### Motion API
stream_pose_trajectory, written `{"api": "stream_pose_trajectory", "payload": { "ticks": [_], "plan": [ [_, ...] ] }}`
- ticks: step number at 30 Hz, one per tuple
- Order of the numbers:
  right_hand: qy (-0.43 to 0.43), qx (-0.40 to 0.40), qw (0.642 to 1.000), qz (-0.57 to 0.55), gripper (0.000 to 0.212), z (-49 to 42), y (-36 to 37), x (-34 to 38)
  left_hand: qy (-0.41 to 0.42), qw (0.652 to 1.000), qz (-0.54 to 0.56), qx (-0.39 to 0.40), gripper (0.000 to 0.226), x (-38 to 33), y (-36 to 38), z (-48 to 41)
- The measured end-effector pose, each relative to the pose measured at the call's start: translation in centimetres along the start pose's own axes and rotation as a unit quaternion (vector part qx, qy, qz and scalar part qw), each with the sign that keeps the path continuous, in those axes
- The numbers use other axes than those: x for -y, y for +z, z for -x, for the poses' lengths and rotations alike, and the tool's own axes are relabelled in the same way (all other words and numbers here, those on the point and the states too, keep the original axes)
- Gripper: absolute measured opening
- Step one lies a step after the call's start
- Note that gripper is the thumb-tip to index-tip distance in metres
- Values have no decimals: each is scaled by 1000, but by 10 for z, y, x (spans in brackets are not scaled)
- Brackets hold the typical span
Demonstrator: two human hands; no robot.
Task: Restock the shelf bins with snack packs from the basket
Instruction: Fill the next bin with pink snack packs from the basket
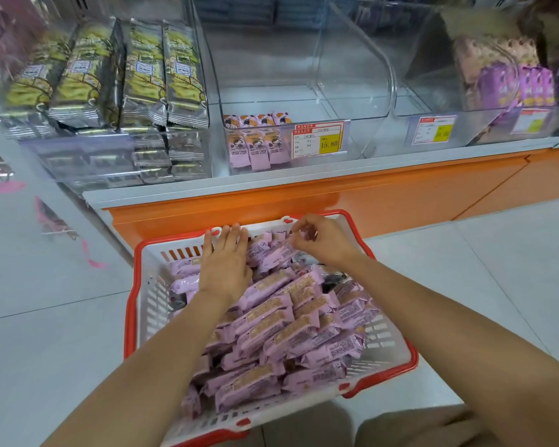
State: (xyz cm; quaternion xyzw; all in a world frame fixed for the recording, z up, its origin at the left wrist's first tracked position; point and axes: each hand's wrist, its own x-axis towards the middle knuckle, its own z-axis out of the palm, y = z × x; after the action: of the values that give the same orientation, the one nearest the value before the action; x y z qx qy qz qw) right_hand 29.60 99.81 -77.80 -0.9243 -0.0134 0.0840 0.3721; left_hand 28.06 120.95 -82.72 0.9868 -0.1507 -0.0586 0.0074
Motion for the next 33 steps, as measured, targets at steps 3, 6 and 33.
{"api": "stream_pose_trajectory", "payload": {
  "ticks": [3,6,33],
  "plan": [
    [-25,-20,999,-40,12,3,-13,11,37,983,165,-71,53,-5,-6,-1],
    [-53,-18,997,-55,11,6,-22,19,64,920,377,-84,43,-18,-19,-2],
    [-180,-158,955,-175,35,34,-97,99,94,885,157,-428,41,-22,-126,6]
  ]
}}
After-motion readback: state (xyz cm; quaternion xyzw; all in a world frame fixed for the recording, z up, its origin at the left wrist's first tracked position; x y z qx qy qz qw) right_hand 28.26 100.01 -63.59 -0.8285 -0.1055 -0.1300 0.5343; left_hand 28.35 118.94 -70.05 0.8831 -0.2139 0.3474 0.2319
